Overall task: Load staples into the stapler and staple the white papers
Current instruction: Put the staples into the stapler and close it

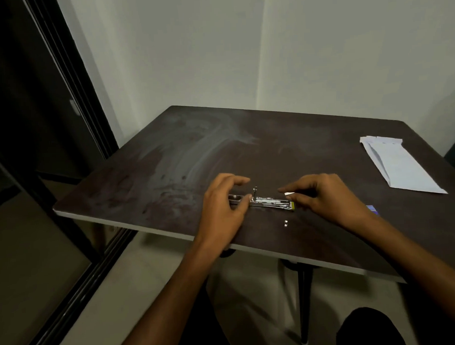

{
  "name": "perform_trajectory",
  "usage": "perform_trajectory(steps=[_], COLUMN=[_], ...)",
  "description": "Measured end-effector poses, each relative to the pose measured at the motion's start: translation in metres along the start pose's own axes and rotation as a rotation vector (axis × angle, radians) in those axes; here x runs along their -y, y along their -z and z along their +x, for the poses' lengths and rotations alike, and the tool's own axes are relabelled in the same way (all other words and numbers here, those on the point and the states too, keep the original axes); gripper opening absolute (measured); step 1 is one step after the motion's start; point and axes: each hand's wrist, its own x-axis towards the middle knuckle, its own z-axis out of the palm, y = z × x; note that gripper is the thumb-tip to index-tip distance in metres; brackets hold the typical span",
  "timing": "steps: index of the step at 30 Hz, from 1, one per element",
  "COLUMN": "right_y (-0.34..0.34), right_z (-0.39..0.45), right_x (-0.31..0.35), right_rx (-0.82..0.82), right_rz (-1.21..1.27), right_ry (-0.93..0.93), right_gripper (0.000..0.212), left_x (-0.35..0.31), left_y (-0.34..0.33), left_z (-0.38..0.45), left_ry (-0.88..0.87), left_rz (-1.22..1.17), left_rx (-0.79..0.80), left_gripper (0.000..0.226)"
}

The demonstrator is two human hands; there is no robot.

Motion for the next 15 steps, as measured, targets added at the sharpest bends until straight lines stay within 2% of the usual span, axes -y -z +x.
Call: perform_trajectory(steps=[8, 15], right_y=[-0.015, -0.020], right_z=[0.012, 0.018], right_x=[0.003, 0.000], right_rx=[0.037, 0.088], right_rz=[-0.029, -0.083], right_ry=[-0.051, -0.018], right_gripper=[0.024, 0.028], left_x=[0.022, 0.029], left_y=[-0.011, -0.020], left_z=[0.010, 0.008], left_ry=[0.022, -0.009], left_rz=[0.059, 0.098], left_rx=[0.147, 0.173], left_gripper=[0.035, 0.031])
